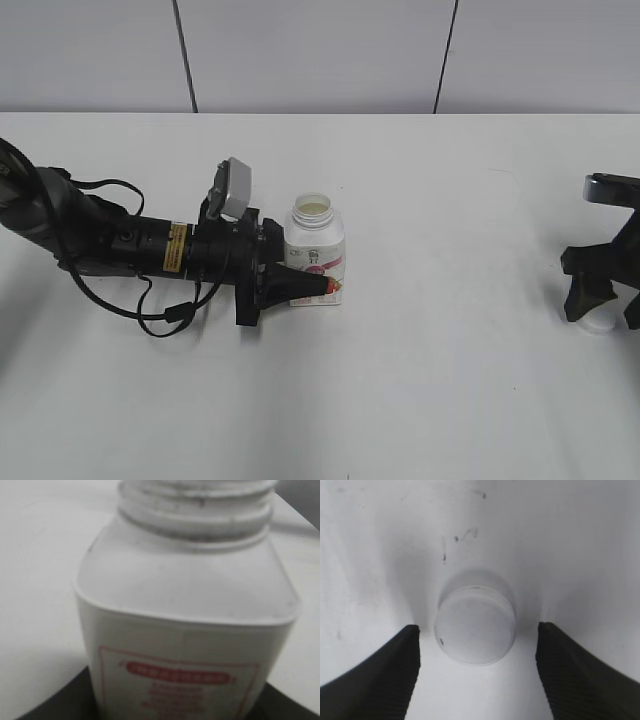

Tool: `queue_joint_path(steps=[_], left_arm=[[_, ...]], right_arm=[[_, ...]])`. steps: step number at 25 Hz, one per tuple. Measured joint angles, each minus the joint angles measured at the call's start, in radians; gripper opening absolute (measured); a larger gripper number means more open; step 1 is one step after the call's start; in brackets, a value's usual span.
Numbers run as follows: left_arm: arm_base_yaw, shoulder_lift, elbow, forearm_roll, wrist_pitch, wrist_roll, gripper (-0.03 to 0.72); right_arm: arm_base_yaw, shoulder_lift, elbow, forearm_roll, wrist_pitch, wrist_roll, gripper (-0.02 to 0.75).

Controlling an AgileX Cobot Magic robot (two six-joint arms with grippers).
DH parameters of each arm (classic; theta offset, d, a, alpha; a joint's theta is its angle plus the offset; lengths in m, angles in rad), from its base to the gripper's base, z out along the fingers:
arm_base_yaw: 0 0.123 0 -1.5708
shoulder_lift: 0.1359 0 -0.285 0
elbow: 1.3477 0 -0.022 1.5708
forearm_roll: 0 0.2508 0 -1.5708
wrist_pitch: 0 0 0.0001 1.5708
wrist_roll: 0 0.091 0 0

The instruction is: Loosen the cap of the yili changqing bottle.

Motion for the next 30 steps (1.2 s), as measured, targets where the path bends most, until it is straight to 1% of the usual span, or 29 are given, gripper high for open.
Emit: queue_joint_path(steps=[3,5,6,9,10,12,16,21,26,30], left_arm=[[0.0,0.0,0.0,0.0,0.0,0.0,0.365],[0.0,0.0,0.0,0.0,-0.001,0.0,0.389],[0.0,0.0,0.0,0.001,-0.006,0.0,0.415],[-0.001,0.0,0.001,0.019,-0.025,-0.01,0.554],[-0.001,0.0,0.001,0.022,-0.027,-0.013,0.582],[-0.002,0.0,0.001,0.025,-0.029,-0.016,0.613],[-0.002,-0.023,0.001,0.033,-0.03,-0.018,0.622],[0.001,-0.105,0.001,0.042,-0.031,-0.034,0.617],[0.001,-0.208,0.002,0.115,-0.031,-0.113,0.599],[0.003,-0.307,0.002,0.148,-0.002,-0.196,0.594]], right_arm=[[0.0,0.0,-0.03,0.014,0.042,0.0,0.568],[0.0,0.0,-0.058,0.024,0.083,0.001,0.568],[0.0,0.0,-0.076,0.026,0.106,0.001,0.568],[0.0,0.0,-0.119,0.035,0.154,0.002,0.568],[0.0,0.0,-0.128,0.04,0.166,0.002,0.568],[0.0,0.0,-0.137,0.051,0.179,0.002,0.568],[0.0,-0.019,-0.137,0.061,0.206,0.002,0.568],[0.0,-0.112,-0.137,0.071,0.23,0.002,0.568],[0.0,-0.22,-0.137,0.071,0.243,0.002,0.568],[0.0,-0.302,-0.138,0.072,0.248,0.002,0.567]])
